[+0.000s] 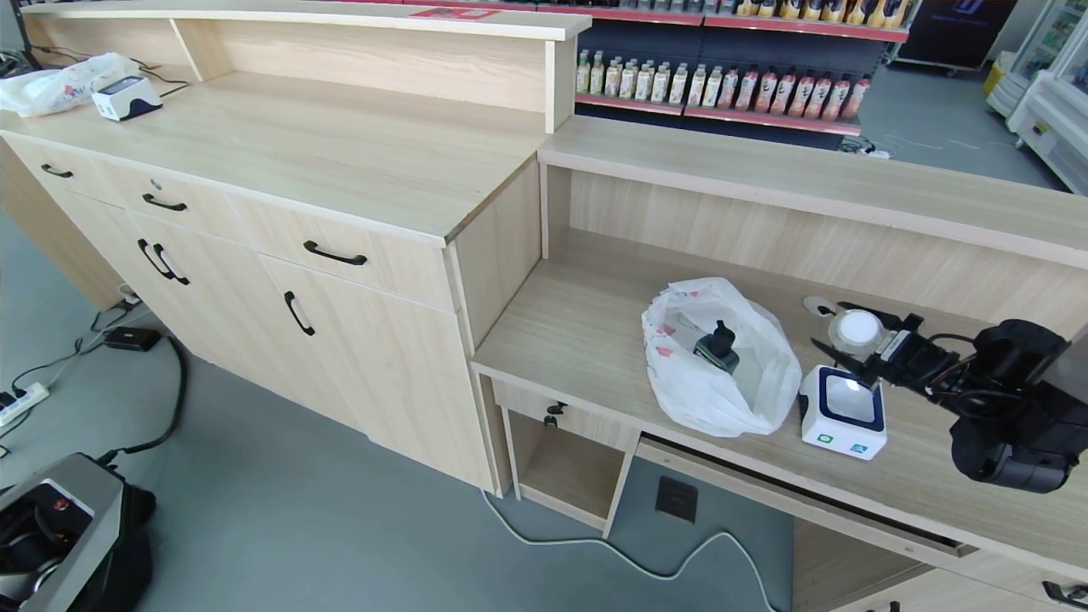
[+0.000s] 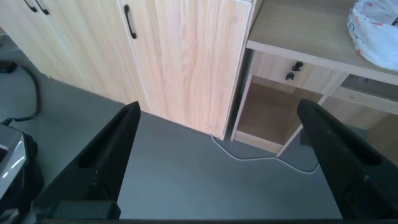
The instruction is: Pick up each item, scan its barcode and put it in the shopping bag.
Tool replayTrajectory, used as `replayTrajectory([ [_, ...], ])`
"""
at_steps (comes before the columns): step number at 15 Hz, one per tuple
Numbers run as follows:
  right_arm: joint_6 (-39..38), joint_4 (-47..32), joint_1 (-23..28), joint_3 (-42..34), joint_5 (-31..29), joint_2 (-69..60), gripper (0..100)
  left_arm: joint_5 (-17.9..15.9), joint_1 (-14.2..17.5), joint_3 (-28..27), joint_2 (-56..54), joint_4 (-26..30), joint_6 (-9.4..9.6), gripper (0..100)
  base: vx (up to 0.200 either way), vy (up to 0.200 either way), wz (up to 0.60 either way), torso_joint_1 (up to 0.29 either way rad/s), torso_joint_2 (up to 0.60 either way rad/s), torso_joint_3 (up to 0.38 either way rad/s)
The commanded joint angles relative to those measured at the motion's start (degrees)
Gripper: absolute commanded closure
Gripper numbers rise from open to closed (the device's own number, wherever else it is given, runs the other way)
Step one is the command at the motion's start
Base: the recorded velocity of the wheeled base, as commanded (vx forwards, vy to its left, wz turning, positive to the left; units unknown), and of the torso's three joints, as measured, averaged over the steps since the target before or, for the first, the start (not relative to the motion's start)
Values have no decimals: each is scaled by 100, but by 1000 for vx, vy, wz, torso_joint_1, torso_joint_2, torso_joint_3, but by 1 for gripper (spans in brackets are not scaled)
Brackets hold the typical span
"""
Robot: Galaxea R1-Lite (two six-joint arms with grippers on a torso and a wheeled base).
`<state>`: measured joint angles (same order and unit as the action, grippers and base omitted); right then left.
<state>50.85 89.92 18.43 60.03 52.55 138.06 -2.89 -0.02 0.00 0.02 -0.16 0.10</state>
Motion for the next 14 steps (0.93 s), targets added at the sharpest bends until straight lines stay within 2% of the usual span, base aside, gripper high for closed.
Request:
replayTrajectory([
  [1, -101, 8, -15, 27, 0, -227, 100, -1, -6, 0, -2, -2, -1, 0, 0, 0, 0, 0, 0, 0],
  [5, -2246, -132, -24, -237, -43, -1695, 100, -1, -6, 0, -2, -2, -1, 0, 0, 0, 0, 0, 0, 0],
  [7, -2887, -1020, 20, -325, -96, -2371, 100, -1, -6, 0, -2, -2, -1, 0, 0, 0, 0, 0, 0, 0],
  [9, -2984, -2497, 64, -536, -1081, -2855, 100, -1, -6, 0, -2, -2, -1, 0, 0, 0, 0, 0, 0, 0],
  [11, -3327, -3499, -6, -545, -1959, -2934, 100, -1, 2, 0, -2, -2, -1, 0, 0, 0, 0, 0, 0, 0],
  [14, -3608, -3578, -270, -545, -2513, -2846, 100, -1, 2, 0, -2, -2, -1, 0, 0, 0, 0, 0, 0, 0],
])
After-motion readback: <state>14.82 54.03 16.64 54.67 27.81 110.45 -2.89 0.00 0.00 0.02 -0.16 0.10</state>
